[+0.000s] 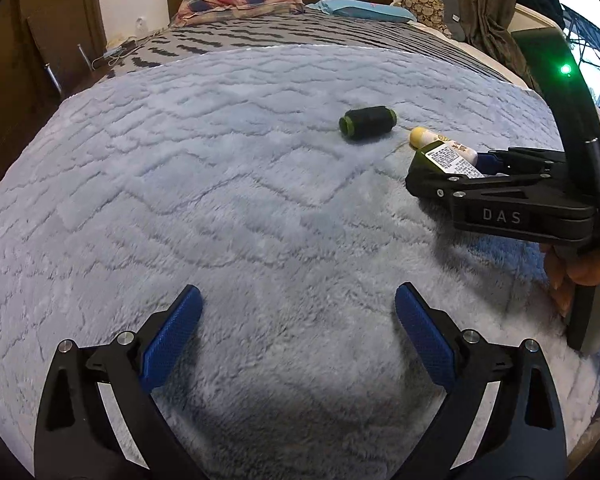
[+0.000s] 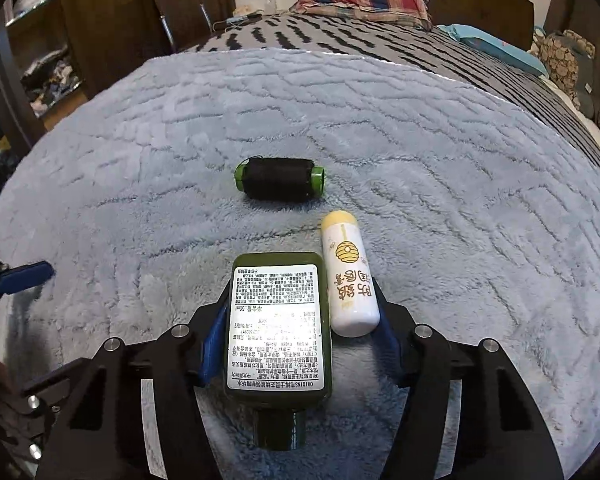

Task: Collect trash
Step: 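Grasp the green bottle and white stick with the right tool while the left tool grasps the black spool, then carry the bottle, stick and spool below the bed edge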

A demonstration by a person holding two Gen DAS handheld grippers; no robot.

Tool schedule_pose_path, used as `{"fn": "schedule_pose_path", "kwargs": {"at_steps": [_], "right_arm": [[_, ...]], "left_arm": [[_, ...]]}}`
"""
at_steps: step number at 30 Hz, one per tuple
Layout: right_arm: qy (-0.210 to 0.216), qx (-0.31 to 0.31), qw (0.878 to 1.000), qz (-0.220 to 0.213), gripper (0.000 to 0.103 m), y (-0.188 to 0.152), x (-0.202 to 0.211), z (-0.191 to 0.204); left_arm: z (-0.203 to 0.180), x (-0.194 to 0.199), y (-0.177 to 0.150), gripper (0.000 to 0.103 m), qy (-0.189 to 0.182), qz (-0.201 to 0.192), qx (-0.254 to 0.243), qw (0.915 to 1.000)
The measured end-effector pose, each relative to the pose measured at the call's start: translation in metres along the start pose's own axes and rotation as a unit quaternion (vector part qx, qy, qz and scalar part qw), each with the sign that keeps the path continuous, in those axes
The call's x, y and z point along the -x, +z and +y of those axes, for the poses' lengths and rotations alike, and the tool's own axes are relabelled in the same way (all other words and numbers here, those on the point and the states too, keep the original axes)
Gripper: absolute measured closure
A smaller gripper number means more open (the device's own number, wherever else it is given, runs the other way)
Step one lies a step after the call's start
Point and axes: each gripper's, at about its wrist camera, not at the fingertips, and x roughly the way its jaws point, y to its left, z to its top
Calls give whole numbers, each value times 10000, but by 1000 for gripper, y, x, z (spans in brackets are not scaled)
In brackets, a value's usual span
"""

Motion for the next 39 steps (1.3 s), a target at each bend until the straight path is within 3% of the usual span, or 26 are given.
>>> {"fn": "schedule_pose_path", "kwargs": {"at_steps": [6, 15, 21, 22, 24, 26, 34, 39], "right_arm": [[39, -165, 9995, -262, 41, -1, 22, -16], [-471, -538, 9971, -277, 41, -22, 46, -60], [-325, -852, 9956, -233, 41, -38, 46, -88], [-305, -897, 9952, -241, 41, -39, 46, -91], [-287, -963, 9945, -277, 41, -41, 47, -96], [-301, -965, 9944, -302, 41, -40, 48, -98], [-299, -890, 9951, -305, 41, -44, 51, -88], [-296, -834, 9956, -302, 41, -50, 60, -77]], "left_arm": [[-11, -6, 18, 14, -34, -93, -105, 9999], [-30, -50, 77, 17, -36, -340, -105, 9994], [-51, -80, 108, 23, 98, -521, -457, 9976], [-54, -84, 110, 25, 101, -504, -532, 9973], [-61, -93, 113, 44, 40, -362, -682, 9970], [-64, -101, 114, 54, -98, -202, -766, 9968], [-66, -93, 105, 57, -115, -219, -740, 9969], [-68, -73, 88, 57, -402, -140, -617, 9972]]}}
